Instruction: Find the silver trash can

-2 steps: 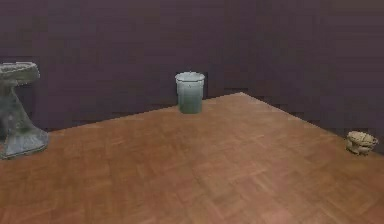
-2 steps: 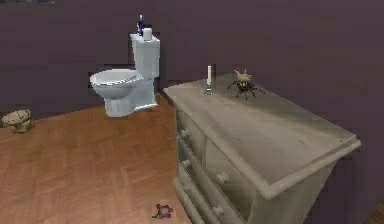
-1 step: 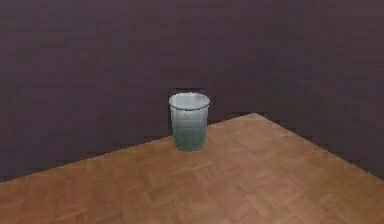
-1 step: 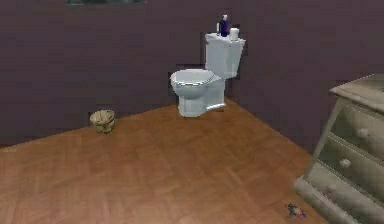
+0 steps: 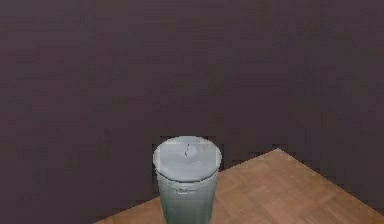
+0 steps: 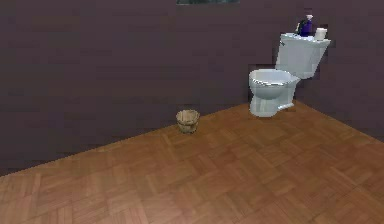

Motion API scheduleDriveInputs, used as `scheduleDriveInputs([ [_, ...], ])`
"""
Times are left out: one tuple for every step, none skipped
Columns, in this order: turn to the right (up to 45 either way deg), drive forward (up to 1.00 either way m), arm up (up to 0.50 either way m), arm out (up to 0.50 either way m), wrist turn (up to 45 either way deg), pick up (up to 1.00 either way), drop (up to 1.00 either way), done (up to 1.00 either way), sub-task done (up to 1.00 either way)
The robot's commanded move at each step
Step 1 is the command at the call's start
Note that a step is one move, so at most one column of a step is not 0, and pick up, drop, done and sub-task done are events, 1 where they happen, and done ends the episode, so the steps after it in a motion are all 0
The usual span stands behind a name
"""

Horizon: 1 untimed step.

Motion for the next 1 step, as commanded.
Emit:
scheduleDriveInputs([
  [0.0, 0.0, 0.0, 0.0, 0.0, 0.0, 0.0, 1.0, 0.0],
])
